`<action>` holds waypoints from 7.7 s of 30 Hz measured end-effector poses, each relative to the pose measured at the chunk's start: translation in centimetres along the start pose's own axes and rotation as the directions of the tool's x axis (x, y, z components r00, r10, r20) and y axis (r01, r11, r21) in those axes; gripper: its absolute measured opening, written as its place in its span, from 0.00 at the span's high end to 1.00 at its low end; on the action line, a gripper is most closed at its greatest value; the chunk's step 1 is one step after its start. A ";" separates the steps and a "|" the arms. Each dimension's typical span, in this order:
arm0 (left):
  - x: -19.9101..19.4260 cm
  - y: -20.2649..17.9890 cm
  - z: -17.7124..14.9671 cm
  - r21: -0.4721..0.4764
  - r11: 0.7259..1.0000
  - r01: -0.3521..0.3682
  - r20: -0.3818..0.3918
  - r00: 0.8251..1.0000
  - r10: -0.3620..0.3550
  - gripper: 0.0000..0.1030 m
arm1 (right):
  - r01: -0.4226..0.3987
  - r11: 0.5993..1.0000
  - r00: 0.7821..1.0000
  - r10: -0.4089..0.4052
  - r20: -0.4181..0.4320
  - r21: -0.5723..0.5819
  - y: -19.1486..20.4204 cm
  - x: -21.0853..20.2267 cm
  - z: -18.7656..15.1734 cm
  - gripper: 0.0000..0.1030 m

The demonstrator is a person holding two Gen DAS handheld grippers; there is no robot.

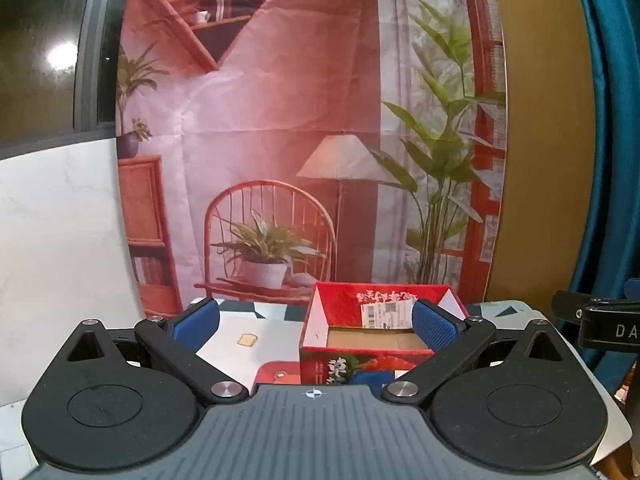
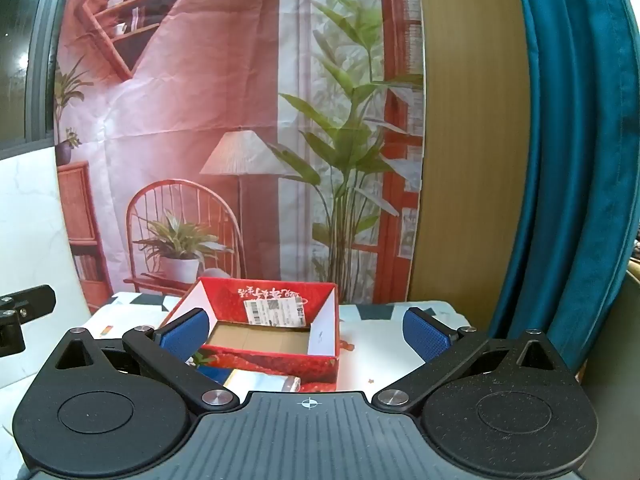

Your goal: Organize soft objects

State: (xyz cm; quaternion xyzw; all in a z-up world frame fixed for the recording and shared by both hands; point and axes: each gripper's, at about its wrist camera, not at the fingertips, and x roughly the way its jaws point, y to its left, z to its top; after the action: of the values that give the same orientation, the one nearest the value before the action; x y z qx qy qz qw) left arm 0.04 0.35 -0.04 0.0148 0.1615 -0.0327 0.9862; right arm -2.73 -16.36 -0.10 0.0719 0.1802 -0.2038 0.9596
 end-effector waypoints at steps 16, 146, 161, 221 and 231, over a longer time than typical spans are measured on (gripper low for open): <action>0.4 -0.2 0.0 0.022 1.000 -0.021 0.002 1.000 0.021 0.00 | 0.001 1.000 1.000 -0.001 -0.006 -0.003 0.0 0.1 0.0 0.00; 16.9 3.8 -15.9 -0.189 0.980 0.063 -0.399 0.907 -0.135 0.24 | -0.273 0.959 0.919 0.284 -0.273 0.076 0.9 16.2 -15.9 0.81; 20.3 3.3 -14.9 -0.275 0.952 0.135 -0.426 0.871 -0.246 0.45 | -0.271 0.960 0.917 0.281 -0.283 0.076 0.2 17.5 -17.3 0.94; 18.9 0.5 -12.8 -0.228 0.909 0.349 -0.272 0.874 -0.403 0.80 | -0.311 0.950 0.929 0.308 -0.206 0.021 1.3 15.0 -13.4 0.95; 18.9 1.5 -8.5 -0.192 0.915 0.356 -0.172 0.905 -0.389 0.80 | -0.350 0.936 0.930 0.343 -0.132 -0.031 1.9 15.5 -8.3 0.95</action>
State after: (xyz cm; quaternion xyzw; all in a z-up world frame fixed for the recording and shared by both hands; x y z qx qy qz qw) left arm 15.35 1.01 -14.09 -0.0903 0.2651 -0.2063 0.9376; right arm 8.68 -18.54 -13.44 0.0890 0.2295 -0.0215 0.9690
